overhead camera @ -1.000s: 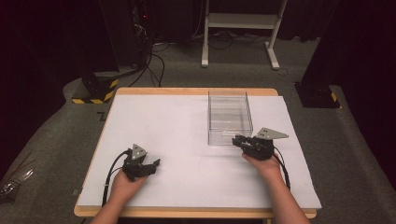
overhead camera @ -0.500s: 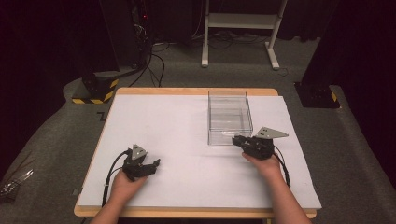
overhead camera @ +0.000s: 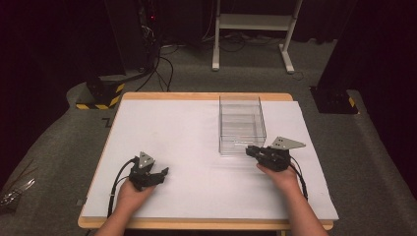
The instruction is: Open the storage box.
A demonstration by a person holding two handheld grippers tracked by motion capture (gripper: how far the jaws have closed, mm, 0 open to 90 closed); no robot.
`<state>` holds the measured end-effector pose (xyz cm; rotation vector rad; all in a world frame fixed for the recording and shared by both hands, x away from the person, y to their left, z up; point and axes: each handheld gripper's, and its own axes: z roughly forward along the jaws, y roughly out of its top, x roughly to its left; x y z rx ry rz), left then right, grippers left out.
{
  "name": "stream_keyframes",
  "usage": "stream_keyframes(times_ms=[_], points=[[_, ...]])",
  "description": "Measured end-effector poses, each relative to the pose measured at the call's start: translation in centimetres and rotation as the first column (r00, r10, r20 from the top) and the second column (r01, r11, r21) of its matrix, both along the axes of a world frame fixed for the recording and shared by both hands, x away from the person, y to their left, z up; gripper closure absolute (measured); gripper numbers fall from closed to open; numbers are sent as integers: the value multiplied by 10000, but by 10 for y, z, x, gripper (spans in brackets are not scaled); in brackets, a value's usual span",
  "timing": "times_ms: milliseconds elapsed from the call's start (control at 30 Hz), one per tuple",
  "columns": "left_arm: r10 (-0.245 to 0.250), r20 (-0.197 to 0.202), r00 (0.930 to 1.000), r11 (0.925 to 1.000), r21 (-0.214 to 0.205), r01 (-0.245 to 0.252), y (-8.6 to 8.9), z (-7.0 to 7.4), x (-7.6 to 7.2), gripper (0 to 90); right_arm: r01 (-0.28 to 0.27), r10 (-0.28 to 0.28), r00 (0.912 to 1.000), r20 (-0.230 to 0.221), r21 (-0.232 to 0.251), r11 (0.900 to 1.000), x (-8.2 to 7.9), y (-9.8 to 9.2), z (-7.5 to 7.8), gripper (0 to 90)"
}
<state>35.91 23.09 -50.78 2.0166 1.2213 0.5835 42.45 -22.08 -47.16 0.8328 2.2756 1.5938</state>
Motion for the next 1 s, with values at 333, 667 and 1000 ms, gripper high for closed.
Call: stream_keyframes(times_ms=[333,667,1000], points=[[-3,1,10000,10000,-6,3,0,0,0,332,-81,81,10000,5,55,10000,-12,-3,-1,787],[-5,-5,10000,10000,-8,5,0,0,0,332,-187,187,9998,17,83,9998,-19,-5,-1,798],[-7,-3,10000,10000,1,7,0,0,0,333,-413,412,9991,25,90,9991,-25,-7,-1,807]])
